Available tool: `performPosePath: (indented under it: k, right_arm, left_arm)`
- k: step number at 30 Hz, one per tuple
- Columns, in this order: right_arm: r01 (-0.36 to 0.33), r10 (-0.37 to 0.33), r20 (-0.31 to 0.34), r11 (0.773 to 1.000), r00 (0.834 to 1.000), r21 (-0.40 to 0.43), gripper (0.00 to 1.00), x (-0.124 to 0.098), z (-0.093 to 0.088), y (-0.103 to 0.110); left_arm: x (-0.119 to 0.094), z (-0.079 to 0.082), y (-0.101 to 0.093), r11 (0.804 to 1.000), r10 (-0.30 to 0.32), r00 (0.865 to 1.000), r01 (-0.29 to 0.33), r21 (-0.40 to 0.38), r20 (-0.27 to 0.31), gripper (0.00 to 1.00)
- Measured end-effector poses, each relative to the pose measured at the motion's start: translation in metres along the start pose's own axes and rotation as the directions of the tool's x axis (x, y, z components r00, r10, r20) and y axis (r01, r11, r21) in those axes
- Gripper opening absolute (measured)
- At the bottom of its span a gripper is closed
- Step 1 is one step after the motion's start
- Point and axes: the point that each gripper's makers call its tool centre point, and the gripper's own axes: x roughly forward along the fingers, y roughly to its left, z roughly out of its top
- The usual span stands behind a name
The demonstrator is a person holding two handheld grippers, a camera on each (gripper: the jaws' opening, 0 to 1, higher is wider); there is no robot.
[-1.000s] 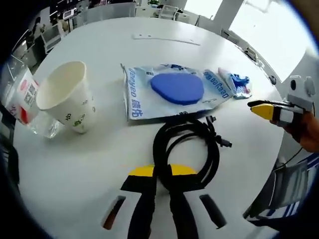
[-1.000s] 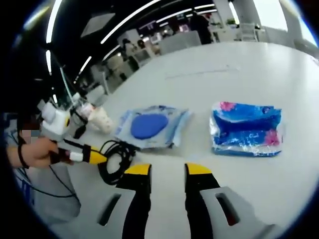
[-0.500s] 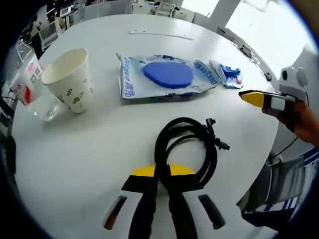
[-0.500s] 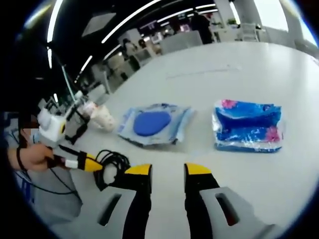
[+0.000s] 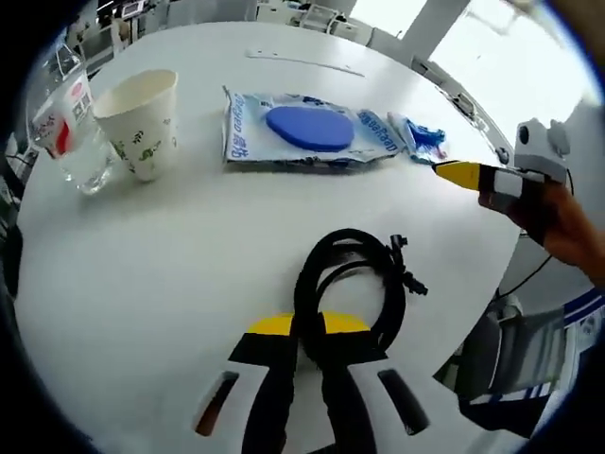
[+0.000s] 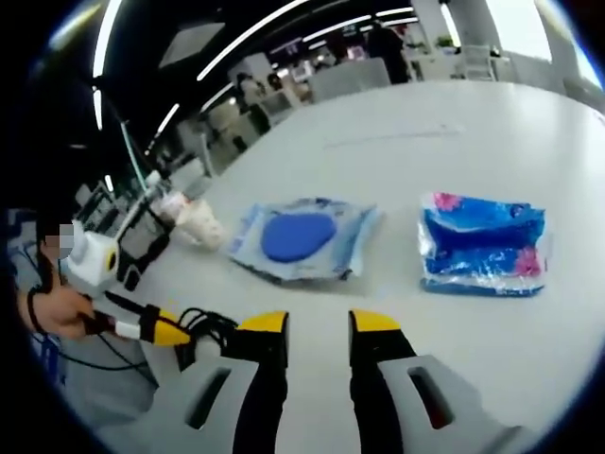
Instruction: Arrange the tabletop items into an orderly group along one side of the table until the central work area is clear of visible clutter.
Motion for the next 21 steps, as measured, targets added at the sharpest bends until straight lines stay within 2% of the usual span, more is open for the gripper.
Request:
performPosePath:
  k: [2, 5, 11, 15, 18, 21]
  right_arm:
    - [-0.001, 0.001, -0.001, 1.0, 1.0, -0.002, 0.22, 0.001, 0.001, 0.0]
    - [-0.002, 0.002, -0.002, 1.0, 1.0, -0.001, 0.22, 0.002, 0.001, 0.0]
    - [-0.004, 0.004, -0.002, 1.0, 1.0, 0.004, 0.22, 0.002, 0.002, 0.0]
    - [-0.002, 0.002, -0.006, 1.0, 1.0, 0.01, 0.22, 0.003, 0.003, -0.003]
    - [0.0, 0.0, -0.004, 1.0, 1.0, 0.022, 0.22, 0.005, 0.004, -0.005]
    - [0.001, -0.001, -0.003, 1.0, 1.0, 0.027, 0.22, 0.007, 0.007, -0.005]
  left_arm:
    - [-0.002, 0.002, 0.0, 1.0, 0.002, 1.0, -0.002, 0.012, -0.003, 0.1]
    - [-0.006, 0.002, 0.0, 0.999, -0.014, 1.0, 0.013, -0.031, -0.011, 0.17]
    - [-0.023, 0.01, 0.003, 0.999, -0.007, 1.0, 0.008, -0.032, 0.021, 0.18]
    - [-0.029, 0.029, 0.006, 0.998, -0.005, 0.996, 0.011, -0.067, 0.094, 0.15]
    - [-0.029, 0.05, 0.017, 0.996, 0.048, 0.983, -0.033, -0.086, 0.178, 0.15]
    - [-0.024, 0.067, 0.024, 0.991, 0.078, 0.969, -0.05, -0.122, 0.233, 0.15]
